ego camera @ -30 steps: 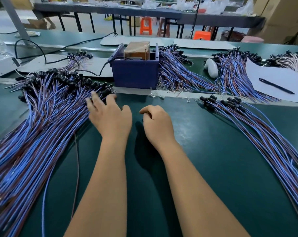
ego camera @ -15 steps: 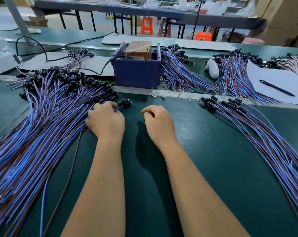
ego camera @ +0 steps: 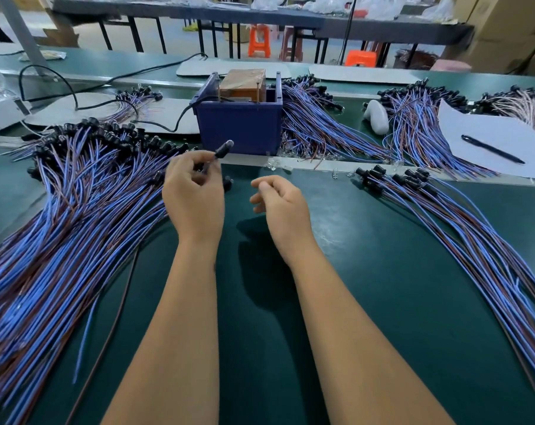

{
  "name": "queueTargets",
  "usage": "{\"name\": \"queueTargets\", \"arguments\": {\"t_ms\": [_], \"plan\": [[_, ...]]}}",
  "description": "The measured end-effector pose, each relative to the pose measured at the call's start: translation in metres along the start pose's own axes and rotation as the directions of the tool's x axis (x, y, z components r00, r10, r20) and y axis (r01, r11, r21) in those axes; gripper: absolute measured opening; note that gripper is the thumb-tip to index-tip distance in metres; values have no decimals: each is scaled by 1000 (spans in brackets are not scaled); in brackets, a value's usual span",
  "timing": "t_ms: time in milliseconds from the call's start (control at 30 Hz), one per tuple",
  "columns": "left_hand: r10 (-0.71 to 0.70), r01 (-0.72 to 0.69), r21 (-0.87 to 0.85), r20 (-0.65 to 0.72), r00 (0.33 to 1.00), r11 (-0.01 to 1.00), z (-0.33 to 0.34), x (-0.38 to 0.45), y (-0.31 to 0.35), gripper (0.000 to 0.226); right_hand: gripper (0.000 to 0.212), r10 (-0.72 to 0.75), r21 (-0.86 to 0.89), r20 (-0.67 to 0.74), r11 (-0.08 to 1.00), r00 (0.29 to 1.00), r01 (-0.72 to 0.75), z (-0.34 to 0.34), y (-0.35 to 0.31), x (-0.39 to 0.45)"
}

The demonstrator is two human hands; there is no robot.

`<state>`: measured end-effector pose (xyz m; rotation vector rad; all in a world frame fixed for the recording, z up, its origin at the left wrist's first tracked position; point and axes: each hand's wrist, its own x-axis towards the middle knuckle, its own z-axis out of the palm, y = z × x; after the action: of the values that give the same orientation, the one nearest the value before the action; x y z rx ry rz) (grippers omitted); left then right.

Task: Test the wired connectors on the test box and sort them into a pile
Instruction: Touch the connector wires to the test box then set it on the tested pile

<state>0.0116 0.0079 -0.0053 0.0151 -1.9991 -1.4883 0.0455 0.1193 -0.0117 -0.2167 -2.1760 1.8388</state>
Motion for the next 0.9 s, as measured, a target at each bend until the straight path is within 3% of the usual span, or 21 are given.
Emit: {"name": "queueTargets", "arguments": {"t_ms": [33,67,100,133,200,267,367,533,600,667,733,800,900], "plan": [[-95,104,-220,50,994,970,3,-1,6,9,24,29,127,12,991,1000,-30,0,-2,1],[-193,243,-451,155,969,859,6,-3,14,14,31,60,241,40,968,997,-68,-1,-4,2],[-245,379,-621,294,924,686,9,-5,20,19,40,91,325,81,939,993,-113,-2,-6,2],[-229,482,-710,428,874,513,10,-8,25,26,49,115,376,128,914,985,-155,-3,-7,3],[-108,618,-704,625,773,350,11,-14,30,35,63,137,436,215,872,967,-221,-7,-8,3],[-18,709,-614,751,660,348,10,-16,33,38,68,141,534,263,803,954,-266,-12,-10,4],[11,745,-459,855,519,485,7,-18,34,40,56,163,652,263,696,951,-300,-20,-15,5],[-37,694,-165,963,266,701,3,-18,30,33,21,187,648,192,714,963,-267,-26,-12,5],[-87,678,-91,971,224,730,3,-17,25,38,17,185,641,136,732,973,-228,-28,-10,6],[-110,671,-101,958,265,735,4,-17,23,45,14,171,657,113,726,979,-203,-30,-9,7],[-171,652,-164,892,419,740,8,-18,23,48,13,145,647,89,744,985,-168,-31,-8,8],[-299,640,-219,743,599,736,14,-16,21,48,14,128,612,83,776,988,-152,-32,-7,9],[-390,613,-303,552,737,729,17,-11,12,31,15,103,585,145,794,984,-169,-31,-6,9]]}}
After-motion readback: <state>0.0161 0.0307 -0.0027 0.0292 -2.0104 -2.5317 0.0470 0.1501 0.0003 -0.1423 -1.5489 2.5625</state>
